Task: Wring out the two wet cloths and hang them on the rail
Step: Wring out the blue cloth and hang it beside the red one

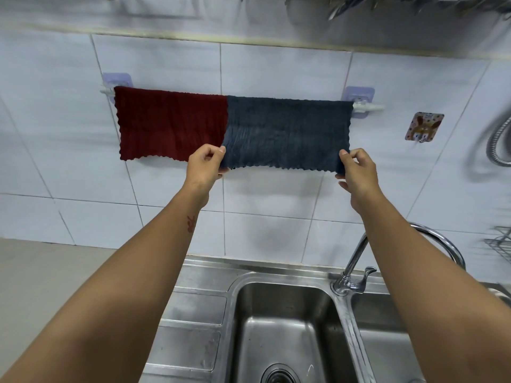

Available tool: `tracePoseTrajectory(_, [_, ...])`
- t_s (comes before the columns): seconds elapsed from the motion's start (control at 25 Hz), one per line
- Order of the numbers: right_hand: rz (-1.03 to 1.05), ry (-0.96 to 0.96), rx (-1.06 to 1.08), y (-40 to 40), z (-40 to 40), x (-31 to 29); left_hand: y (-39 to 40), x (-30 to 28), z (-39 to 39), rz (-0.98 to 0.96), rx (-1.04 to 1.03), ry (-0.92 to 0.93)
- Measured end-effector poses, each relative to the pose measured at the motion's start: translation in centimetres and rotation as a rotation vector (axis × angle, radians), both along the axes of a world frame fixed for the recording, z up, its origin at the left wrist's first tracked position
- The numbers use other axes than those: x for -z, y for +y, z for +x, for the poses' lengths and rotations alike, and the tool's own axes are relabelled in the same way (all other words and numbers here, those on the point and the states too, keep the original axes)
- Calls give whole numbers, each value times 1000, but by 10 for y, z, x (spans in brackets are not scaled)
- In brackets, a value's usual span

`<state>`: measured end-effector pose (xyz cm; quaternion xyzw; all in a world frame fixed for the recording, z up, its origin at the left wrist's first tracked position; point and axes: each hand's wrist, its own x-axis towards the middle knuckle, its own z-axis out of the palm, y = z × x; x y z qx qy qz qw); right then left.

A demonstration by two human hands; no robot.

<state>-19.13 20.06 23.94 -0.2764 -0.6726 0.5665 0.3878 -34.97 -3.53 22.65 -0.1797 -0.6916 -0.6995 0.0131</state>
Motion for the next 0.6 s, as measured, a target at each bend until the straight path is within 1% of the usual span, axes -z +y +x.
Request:
tracePoseTrajectory(0.16, [71, -13, 20, 4, 4, 3, -7, 2, -5, -47, -35, 78])
tracePoseTrajectory(0.24, [98, -16, 29, 5, 6, 4, -8, 3, -8, -59, -54, 87])
tracePoseTrajectory(0.36, [93, -12, 31, 5, 7, 6, -7, 3, -7, -66, -39, 69])
tracePoseTrajectory(0.48, [71, -18, 18, 6, 8, 13, -8, 7, -4, -109, 4, 107])
tracePoseTrajectory(0.6, [84, -37, 66, 7, 9, 18, -12, 10, -6, -147, -31, 127])
